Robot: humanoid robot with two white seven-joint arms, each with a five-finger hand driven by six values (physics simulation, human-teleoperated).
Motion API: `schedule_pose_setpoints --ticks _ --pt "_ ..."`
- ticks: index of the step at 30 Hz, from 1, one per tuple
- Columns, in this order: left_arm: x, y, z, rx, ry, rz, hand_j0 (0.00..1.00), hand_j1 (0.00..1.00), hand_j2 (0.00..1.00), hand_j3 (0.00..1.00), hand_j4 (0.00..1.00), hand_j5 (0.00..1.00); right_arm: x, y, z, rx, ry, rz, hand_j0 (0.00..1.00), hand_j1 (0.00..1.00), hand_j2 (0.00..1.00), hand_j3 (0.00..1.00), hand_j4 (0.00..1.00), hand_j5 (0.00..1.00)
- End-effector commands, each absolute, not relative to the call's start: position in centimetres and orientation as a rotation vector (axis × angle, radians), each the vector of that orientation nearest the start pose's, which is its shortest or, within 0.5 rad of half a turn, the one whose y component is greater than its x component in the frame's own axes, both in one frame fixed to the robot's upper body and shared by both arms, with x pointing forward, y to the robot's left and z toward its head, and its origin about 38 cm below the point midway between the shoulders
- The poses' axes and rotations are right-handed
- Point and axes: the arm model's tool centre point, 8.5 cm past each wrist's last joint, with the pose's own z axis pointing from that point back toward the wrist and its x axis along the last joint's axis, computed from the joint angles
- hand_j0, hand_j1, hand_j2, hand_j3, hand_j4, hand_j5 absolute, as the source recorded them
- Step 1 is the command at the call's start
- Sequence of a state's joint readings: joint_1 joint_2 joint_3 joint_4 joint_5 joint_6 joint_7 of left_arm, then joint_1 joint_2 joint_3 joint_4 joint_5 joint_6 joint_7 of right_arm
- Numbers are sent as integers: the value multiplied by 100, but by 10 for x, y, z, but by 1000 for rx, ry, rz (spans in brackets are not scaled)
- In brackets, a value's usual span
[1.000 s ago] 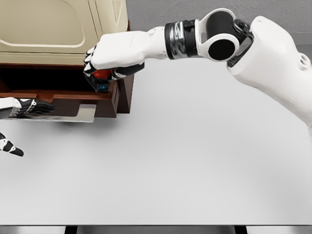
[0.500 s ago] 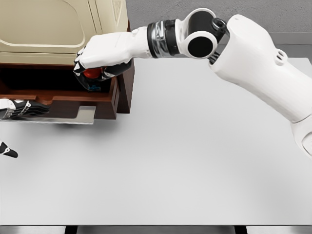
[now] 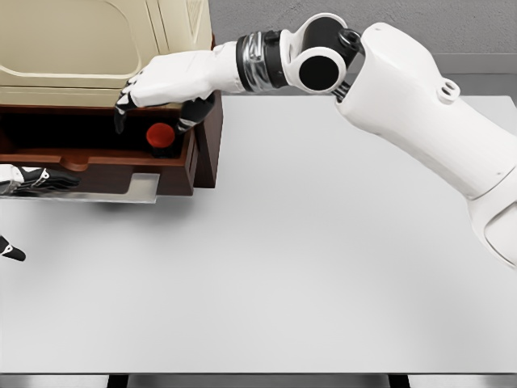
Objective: Open the cabinet drawer with left arm, and place a switch into the drawer with right arm
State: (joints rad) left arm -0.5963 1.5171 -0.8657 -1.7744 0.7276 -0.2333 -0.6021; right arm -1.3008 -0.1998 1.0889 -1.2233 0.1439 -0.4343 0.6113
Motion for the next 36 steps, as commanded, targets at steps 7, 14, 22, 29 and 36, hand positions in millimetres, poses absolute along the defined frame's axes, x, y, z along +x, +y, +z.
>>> schedule_pose_setpoints --ticks 7,14,22,29,36 --pt "322 415 284 -66 -1165 -1566 100 100 100 100 100 100 426 5 349 -51 1820 -2512 100 100 100 100 100 100" --pt "337 406 338 43 -1338 -1626 100 100 100 100 100 100 445 -145 344 206 1906 -2692 100 100 100 100 100 100" --pt "327 393 362 -51 -1569 -1690 100 100 100 100 100 100 453 -294 341 578 2042 -2904 100 100 100 100 100 100" --pt "337 361 320 -282 -1672 -1569 100 100 100 100 100 100 464 -330 296 566 2102 -3069 100 100 100 100 100 100" --pt "352 313 311 -426 -1841 -1537 100 100 100 100 100 100 470 -357 271 585 2124 -3180 100 100 100 100 100 100"
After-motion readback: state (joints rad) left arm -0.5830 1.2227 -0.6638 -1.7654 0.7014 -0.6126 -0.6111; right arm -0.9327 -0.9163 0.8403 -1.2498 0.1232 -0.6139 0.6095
